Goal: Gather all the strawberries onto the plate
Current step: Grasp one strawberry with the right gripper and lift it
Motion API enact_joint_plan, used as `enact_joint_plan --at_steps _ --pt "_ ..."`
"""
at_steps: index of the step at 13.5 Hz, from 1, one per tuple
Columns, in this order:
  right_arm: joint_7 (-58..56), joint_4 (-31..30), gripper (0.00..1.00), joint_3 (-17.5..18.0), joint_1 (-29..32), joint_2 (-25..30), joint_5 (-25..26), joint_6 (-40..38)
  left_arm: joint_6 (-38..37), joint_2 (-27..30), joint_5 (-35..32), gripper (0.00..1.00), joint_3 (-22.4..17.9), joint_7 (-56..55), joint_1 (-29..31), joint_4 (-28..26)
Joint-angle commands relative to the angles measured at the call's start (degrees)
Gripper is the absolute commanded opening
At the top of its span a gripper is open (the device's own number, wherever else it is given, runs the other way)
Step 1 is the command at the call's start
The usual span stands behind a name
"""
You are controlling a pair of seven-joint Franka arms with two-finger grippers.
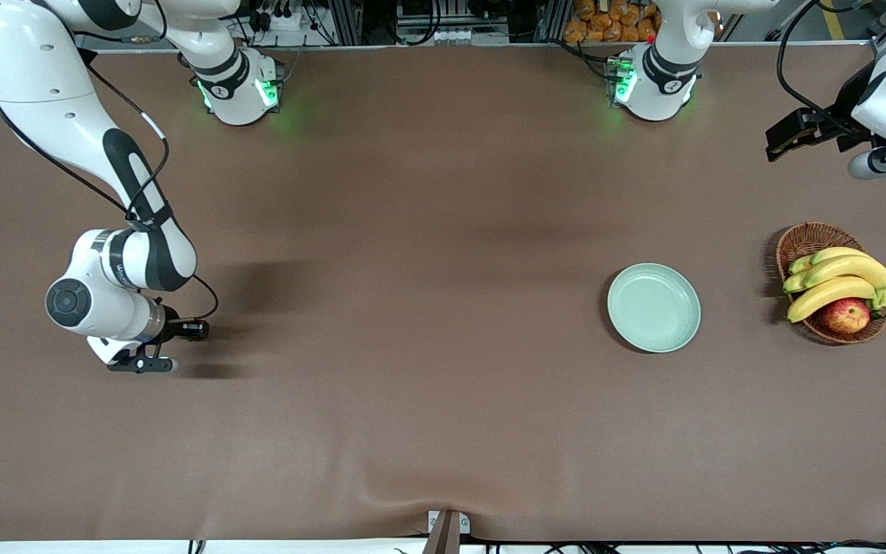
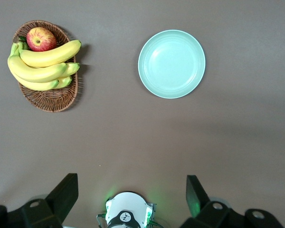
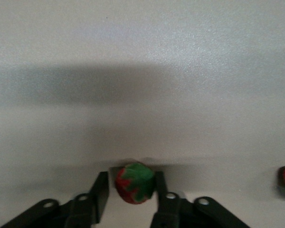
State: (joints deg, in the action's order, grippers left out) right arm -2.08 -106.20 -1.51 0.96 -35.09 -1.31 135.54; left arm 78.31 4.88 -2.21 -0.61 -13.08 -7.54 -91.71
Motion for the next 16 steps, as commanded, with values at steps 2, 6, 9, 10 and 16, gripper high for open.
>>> enact_joint_plan --at_steps 2,6,9,10,16 --pt "-1.7 -0.5 0.01 0.46 0.44 0.2 -0.18 -0.01 -0.71 0.13 0.98 1.0 -0.01 -0.28 -0.02 -0.05" --pt "-0.91 4.57 0.0 0.63 -0.26 1.69 -0.71 -9.9 -0.53 0.05 0.98 1.0 -0.01 -0.27 0.07 -0.49" --pt "1.97 11.08 0.0 1.6 -1.05 1.95 -4.3 -20.73 3.14 -3.72 1.24 1.0 1.21 -0.54 -1.76 0.04" --pt "4.52 13.1 0.0 1.86 -1.92 2.04 -4.4 -23.72 5.07 -5.91 1.25 1.0 2.27 -1.5 -2.91 -0.05" --pt "26.47 18.04 0.0 1.95 -12.81 2.75 -10.2 -28.67 19.05 -19.36 1.25 1.0 6.76 -23.62 -12.66 -0.13"
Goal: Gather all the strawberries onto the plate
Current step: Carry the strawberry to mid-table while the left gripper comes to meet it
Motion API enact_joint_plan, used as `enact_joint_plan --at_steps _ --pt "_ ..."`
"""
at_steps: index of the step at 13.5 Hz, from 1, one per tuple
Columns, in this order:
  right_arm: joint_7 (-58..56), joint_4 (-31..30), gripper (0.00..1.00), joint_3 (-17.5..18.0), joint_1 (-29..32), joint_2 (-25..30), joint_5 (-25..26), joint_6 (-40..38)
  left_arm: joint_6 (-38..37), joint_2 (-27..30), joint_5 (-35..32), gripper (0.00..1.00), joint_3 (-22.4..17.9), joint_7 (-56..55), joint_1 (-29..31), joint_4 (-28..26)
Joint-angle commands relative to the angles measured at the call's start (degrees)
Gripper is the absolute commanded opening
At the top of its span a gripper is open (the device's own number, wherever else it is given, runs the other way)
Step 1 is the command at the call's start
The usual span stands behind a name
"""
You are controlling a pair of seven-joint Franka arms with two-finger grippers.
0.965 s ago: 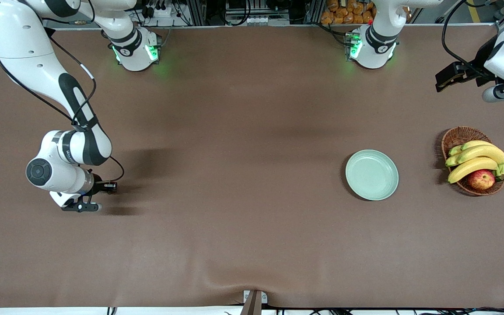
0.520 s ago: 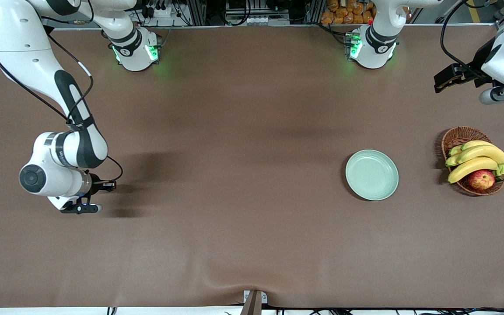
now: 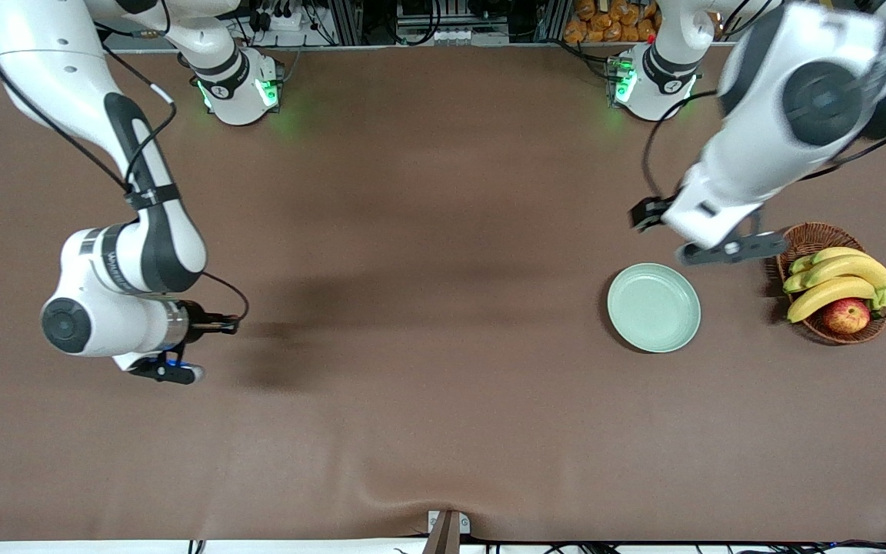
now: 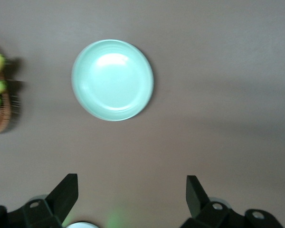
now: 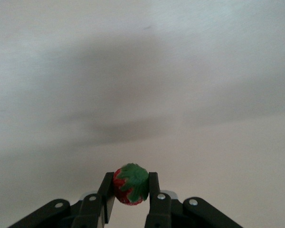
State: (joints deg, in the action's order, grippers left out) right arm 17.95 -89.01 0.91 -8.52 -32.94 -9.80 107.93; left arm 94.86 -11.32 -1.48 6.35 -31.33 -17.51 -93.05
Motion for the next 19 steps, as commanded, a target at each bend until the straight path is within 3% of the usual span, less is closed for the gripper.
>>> enact_joint_plan --at_steps 1,5,11,19 --pt "9.88 1.81 0.0 -0.38 -5.17 0.51 -2.59 -0.97 5.04 -5.09 0.51 1.0 -0.2 -8.02 -4.18 1.12" --pt "21.92 3.57 0.0 -0.56 -13.25 -0.19 -8.21 0.26 14.53 -10.03 0.51 1.0 -0.11 -11.82 -6.39 -0.71" --pt "38.72 3.66 0.0 -0.56 -24.77 -4.49 -9.19 14.12 32.03 -11.34 0.42 1.0 -0.11 -10.51 -6.04 -11.0" --pt "49.9 4.28 0.0 -0.47 -35.59 -14.33 -10.07 33.83 33.63 -15.39 1.12 1.0 -0.11 -1.46 -1.73 -10.66"
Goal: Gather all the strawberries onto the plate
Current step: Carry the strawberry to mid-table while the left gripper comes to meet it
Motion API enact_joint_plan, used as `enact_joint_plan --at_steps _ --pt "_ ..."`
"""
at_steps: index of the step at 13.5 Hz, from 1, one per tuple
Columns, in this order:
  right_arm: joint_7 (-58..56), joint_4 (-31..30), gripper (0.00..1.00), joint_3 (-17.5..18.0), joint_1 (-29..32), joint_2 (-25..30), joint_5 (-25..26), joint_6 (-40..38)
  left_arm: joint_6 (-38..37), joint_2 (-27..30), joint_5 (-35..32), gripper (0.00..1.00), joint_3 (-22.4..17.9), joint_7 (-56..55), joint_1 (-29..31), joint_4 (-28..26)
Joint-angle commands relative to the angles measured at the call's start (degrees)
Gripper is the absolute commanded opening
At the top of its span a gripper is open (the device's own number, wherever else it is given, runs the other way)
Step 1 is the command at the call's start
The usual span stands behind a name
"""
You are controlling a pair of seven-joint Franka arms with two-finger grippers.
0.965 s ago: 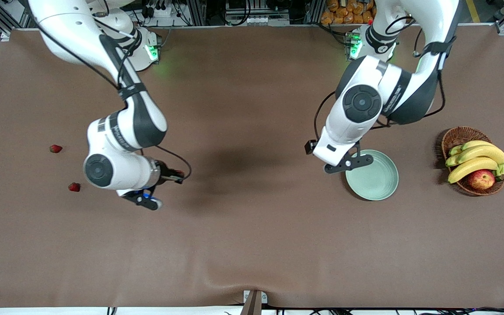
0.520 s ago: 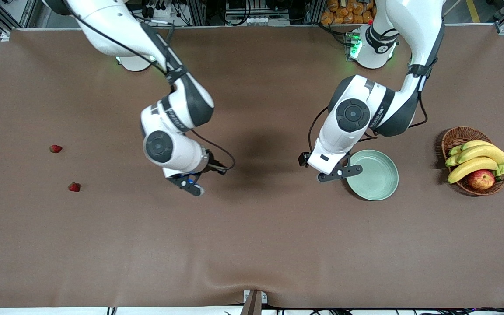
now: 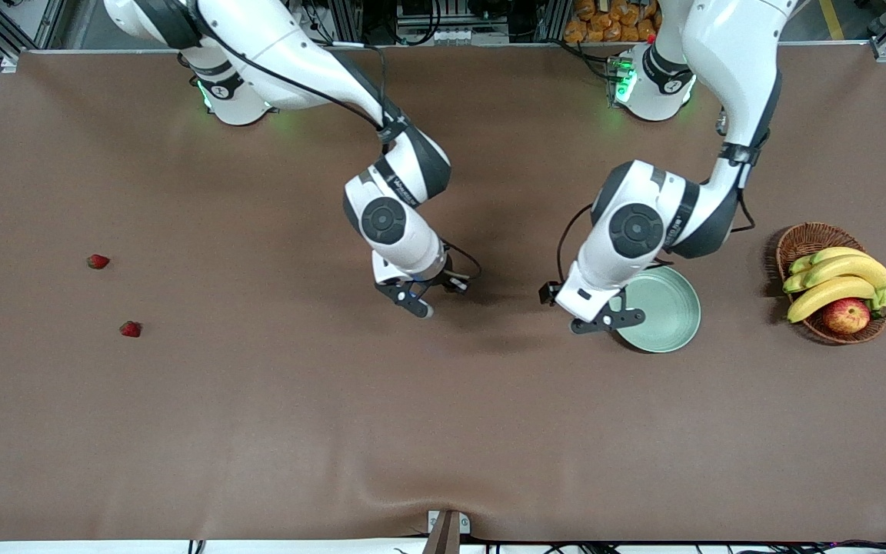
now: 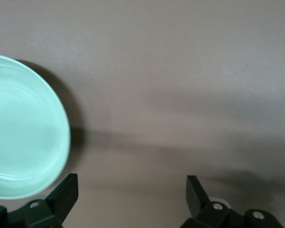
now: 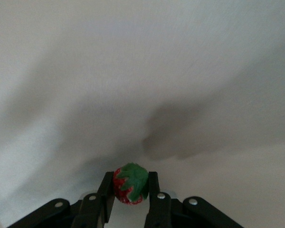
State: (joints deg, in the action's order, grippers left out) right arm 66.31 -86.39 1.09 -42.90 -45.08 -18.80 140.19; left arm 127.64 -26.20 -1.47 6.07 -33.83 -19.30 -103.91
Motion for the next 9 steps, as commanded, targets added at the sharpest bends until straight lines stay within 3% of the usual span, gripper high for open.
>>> enact_joint_plan --at_steps 1,2,3,4,7,9 --pt "1.45 2.01 0.11 -0.65 -1.4 -2.72 -1.06 1.66 0.77 -0.52 1.3 1.0 0.26 1.05 0.05 0.28" --pt "1.19 2.11 0.31 -0.65 -1.14 -2.73 -1.06 1.23 0.51 -0.52 1.3 1.0 0.26 1.05 -0.12 0.37" --pt "1.27 2.11 0.89 -0.65 -0.96 -2.64 -1.32 1.05 0.42 -0.43 1.39 1.0 0.61 0.96 -0.21 0.28" --pt "1.1 2.11 1.0 -0.73 -1.57 -2.55 -1.24 1.13 0.33 -0.43 1.65 1.0 0.7 0.44 -0.47 0.28" --pt "0.92 2.89 1.0 -0.82 -1.84 -1.77 -1.23 0.79 -1.95 -0.35 2.53 1.0 0.61 0.87 -0.91 0.19" --pt "0.57 5.17 1.0 -1.0 0.17 -0.1 -1.06 -6.99 -2.13 -0.61 2.88 1.0 1.22 0.08 -1.35 0.54"
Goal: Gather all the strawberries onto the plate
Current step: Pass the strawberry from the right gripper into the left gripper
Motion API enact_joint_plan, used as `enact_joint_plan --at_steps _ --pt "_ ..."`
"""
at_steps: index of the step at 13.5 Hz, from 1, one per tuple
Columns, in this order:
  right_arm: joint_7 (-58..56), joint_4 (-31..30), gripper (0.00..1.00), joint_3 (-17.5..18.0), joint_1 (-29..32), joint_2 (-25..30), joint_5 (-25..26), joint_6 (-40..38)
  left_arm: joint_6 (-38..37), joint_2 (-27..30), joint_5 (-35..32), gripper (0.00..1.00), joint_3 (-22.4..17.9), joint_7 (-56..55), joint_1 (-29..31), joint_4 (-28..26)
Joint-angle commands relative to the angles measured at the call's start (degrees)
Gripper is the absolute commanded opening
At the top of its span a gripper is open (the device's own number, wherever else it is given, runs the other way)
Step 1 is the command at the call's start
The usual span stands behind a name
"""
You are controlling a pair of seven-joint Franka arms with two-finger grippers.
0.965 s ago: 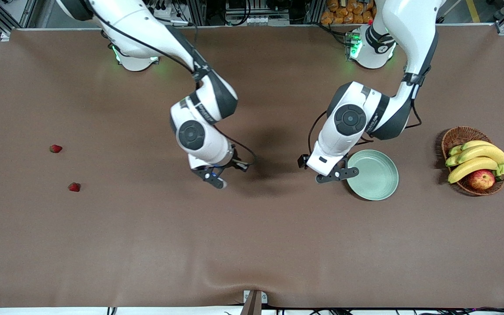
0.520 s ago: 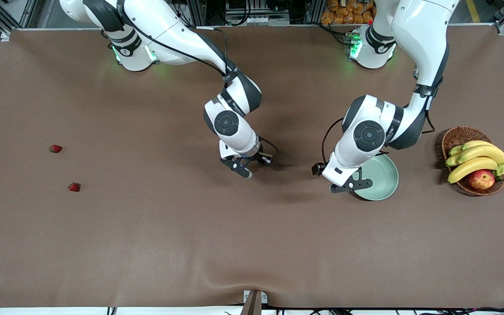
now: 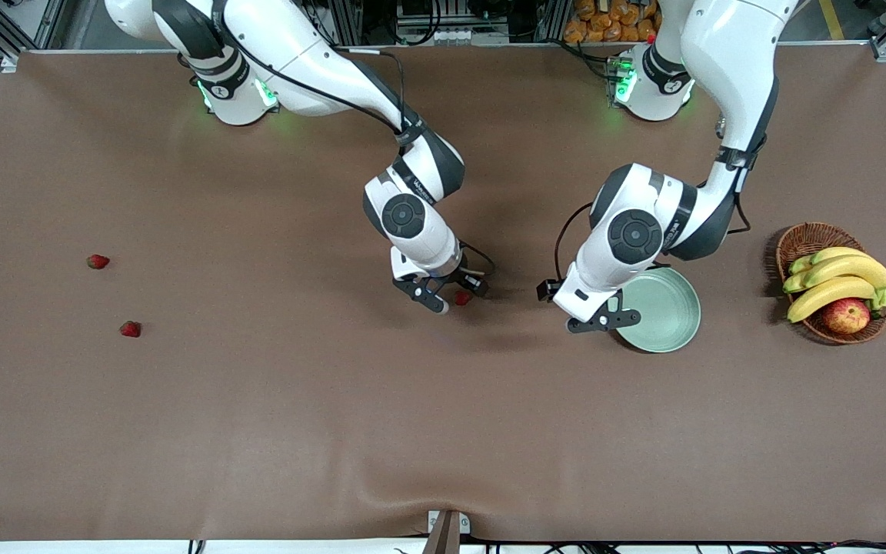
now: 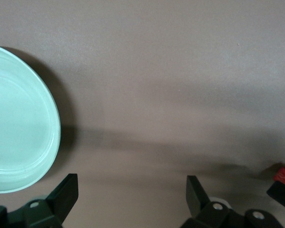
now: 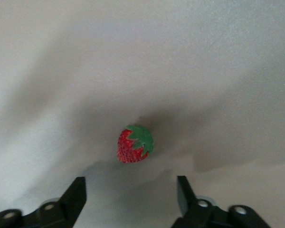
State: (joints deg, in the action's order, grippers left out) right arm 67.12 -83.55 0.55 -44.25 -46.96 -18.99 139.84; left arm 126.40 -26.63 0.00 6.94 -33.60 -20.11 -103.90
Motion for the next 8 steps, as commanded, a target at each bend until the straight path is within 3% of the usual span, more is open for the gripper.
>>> enact_joint_plan --at_steps 1,4,8 --pt "-0.41 4.69 1.0 -0.47 3.54 2.4 -0.96 -11.73 -0.89 -1.05 1.84 1.0 0.79 -0.41 -0.81 1.24" --pt "-3.64 7.26 1.0 -0.47 7.85 5.38 -0.79 -19.76 -0.8 -3.51 2.9 1.0 0.88 -5.57 -2.73 4.31" --pt "-18.65 7.09 1.0 -0.73 15.58 9.95 -0.35 -28.2 -0.8 -9.22 4.75 1.0 0.79 -25.05 -8.27 12.65"
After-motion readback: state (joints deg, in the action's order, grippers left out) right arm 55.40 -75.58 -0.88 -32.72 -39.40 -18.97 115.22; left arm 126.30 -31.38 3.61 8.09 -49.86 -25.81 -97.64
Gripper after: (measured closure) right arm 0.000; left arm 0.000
